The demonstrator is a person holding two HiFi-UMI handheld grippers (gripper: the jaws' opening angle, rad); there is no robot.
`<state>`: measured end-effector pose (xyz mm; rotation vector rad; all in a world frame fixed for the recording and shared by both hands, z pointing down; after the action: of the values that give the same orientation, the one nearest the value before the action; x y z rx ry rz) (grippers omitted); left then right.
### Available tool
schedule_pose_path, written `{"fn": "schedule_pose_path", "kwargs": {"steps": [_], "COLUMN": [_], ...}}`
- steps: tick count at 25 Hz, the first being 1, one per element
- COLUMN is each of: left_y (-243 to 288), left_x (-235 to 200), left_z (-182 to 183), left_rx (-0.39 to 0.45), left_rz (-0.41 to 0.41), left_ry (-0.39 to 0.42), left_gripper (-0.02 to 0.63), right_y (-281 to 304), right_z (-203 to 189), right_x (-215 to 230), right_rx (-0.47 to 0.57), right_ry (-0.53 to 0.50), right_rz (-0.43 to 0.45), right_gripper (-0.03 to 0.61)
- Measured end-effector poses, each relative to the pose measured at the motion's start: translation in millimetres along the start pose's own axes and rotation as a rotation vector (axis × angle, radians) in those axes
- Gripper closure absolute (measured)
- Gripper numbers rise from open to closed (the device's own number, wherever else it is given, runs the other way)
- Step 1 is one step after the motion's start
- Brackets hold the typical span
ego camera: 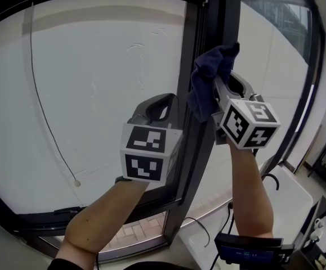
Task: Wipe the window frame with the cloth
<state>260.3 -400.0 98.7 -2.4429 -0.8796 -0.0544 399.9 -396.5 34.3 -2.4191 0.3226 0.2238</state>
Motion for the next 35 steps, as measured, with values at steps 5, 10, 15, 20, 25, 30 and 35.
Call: {"fn": "schedule_pose_path", "kwargs": {"steps": [5,10,15,20,25,30,35], "left_y": [-2.2,-6.5,-9.9,-15.8,-22.6,-32.1,-38.0], "left_x": [-0.5,0.6,-2.1,-1.4,2.4,9.8,8.5], "left_z": [-7.2,-19.7,-28.8,-36.5,-44.4,-54.3,-67.9], "left_rx": [-0.007,-0.017,-0.024,-0.023,-0.022,-0.028,-0.047], "left_rz": [0.000,0.002,0.007,0.008,-0.005,-0.028,-0.023], "left_ry": [-0.002,0.007,-0.033,-0.027,-0.013,-0.003,-0.051], "left_gripper": [0.614,0.614,0.614,0.614,0.614,0.614,0.614], "right_y": [-9.7,-20.3,-26.7,-34.2,-41.7,-53.8,-65.9], "right_z": [-11.5,-24.5,-32.3,-40.6,-51.0,-66.6,-82.3], "right_x": [-3.1,-6.7,-8.6,-11.5,-15.2,-19.1,-23.7], "right_rx": [-0.011,-0.016,-0.011,-0.024,-0.039,-0.056,-0.080], "right_ry": [-0.003,0.014,0.021,0.019,0.025,0.058,0.067], "right_rz": [-0.013,-0.009,-0.007,-0.013,-0.014,-0.018,-0.027], "right_gripper": [0.494,0.495,0.494,0.494,0.495,0.494,0.494]}}
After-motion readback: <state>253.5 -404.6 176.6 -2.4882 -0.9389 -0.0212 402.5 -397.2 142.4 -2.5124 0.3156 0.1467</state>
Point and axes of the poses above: the fingertips, and each gripper's own axes: y forward along the fingers, x to its right, z out of its top, the point moved 4 cm from there along -y, backward along the fingers, and after that the axes turned 8 degrees about x, right-handed, at the moved point
